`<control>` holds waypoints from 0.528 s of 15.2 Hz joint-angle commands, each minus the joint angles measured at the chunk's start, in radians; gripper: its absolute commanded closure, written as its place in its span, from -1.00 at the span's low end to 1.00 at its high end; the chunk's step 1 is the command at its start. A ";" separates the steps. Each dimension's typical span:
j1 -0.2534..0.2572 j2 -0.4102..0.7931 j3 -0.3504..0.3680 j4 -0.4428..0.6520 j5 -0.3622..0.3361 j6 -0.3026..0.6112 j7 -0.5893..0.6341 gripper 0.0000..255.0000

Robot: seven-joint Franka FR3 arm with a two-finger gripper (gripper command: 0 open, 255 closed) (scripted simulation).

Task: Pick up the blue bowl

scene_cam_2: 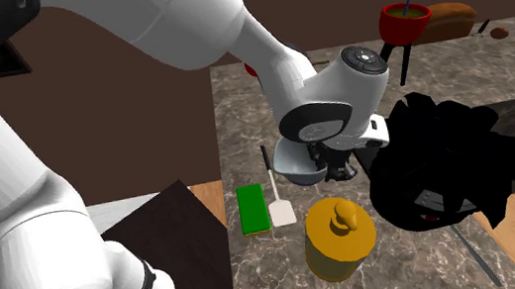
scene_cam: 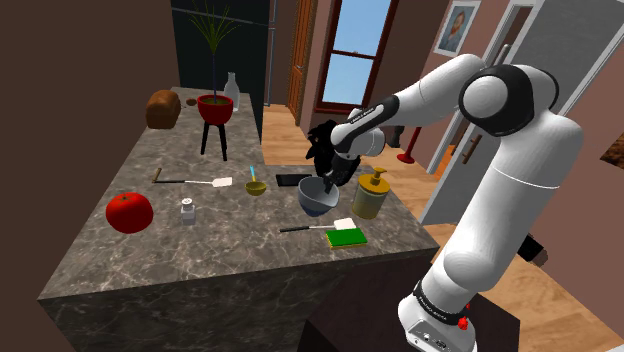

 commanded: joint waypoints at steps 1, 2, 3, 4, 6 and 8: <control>0.000 0.000 0.000 -0.001 0.000 -0.001 0.000 1.00; 0.000 0.000 0.000 -0.001 0.000 -0.001 0.000 1.00; 0.000 0.000 0.000 -0.001 0.000 -0.001 0.001 1.00; 0.000 0.000 0.000 -0.001 0.000 -0.001 0.000 1.00; 0.000 -0.009 -0.002 0.004 -0.009 -0.014 0.007 1.00; 0.001 -0.031 -0.004 0.009 -0.027 -0.039 0.022 1.00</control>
